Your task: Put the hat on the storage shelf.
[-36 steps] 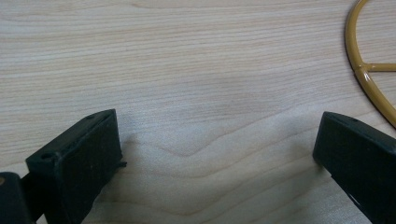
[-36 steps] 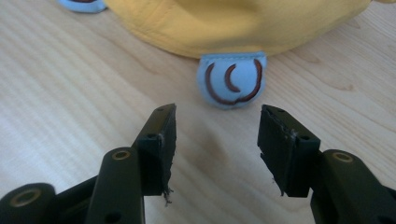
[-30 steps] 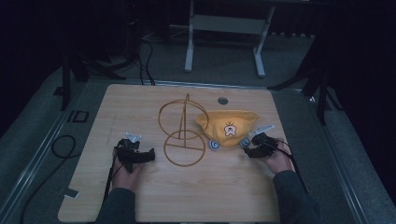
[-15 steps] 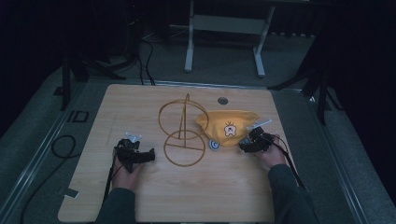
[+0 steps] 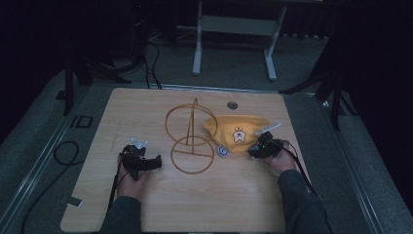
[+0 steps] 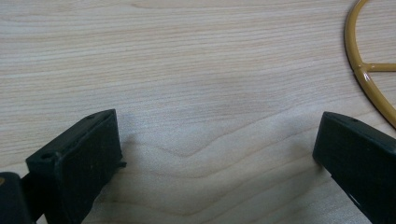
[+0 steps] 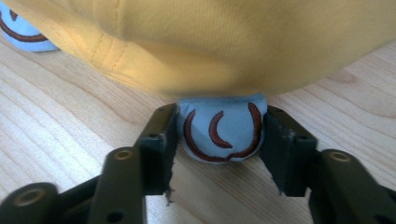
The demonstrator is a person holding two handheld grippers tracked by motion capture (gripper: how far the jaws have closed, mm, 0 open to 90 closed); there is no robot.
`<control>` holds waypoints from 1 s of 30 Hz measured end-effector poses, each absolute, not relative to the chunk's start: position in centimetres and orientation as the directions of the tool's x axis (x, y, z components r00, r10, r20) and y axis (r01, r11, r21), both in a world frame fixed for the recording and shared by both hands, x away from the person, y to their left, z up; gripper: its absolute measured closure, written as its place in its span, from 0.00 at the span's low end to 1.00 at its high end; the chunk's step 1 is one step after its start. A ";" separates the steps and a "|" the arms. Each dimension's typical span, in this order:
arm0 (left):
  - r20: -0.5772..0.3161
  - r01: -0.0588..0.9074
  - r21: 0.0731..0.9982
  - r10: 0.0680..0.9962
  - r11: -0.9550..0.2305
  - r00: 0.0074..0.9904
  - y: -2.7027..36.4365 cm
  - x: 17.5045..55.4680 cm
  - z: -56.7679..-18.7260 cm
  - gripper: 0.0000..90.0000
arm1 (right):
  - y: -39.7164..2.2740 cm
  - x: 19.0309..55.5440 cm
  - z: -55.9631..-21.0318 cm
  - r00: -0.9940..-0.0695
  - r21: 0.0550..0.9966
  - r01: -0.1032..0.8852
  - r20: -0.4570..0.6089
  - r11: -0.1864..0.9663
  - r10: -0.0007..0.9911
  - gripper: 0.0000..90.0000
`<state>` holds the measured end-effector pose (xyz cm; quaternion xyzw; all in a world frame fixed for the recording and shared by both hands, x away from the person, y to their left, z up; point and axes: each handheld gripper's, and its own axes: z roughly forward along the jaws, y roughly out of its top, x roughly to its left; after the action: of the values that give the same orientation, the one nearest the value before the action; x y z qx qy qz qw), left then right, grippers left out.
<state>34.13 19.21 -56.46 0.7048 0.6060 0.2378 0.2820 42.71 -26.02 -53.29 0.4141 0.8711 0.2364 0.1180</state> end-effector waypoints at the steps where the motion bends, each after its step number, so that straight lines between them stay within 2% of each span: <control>1: -0.006 0.720 0.685 0.988 -0.108 0.153 19.2 34.1 -56.5 0.01 | -26.0 42.7 -53.2 -0.633 0.509 0.662 -0.014 0.550 0.774 0.60; 6: -0.006 0.721 0.685 0.988 -0.108 0.153 19.2 34.1 -56.5 0.01 | -25.8 42.5 -53.1 -0.654 0.498 0.649 -0.021 0.575 0.756 0.72; 11: -0.007 0.720 0.686 0.988 -0.106 0.153 19.2 34.1 -56.5 0.01 | -25.6 42.0 -52.8 -0.684 0.499 0.618 -0.040 0.608 0.728 0.79; 30: -0.006 0.720 0.685 0.988 -0.107 0.153 19.2 34.1 -56.5 0.01 | -25.8 40.1 -51.0 -0.725 0.546 0.557 -0.050 0.626 0.687 0.83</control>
<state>34.13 19.21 -56.46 0.7049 0.6060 0.2377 0.2819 40.15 -25.83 -51.03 0.3484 0.8927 0.2557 0.1279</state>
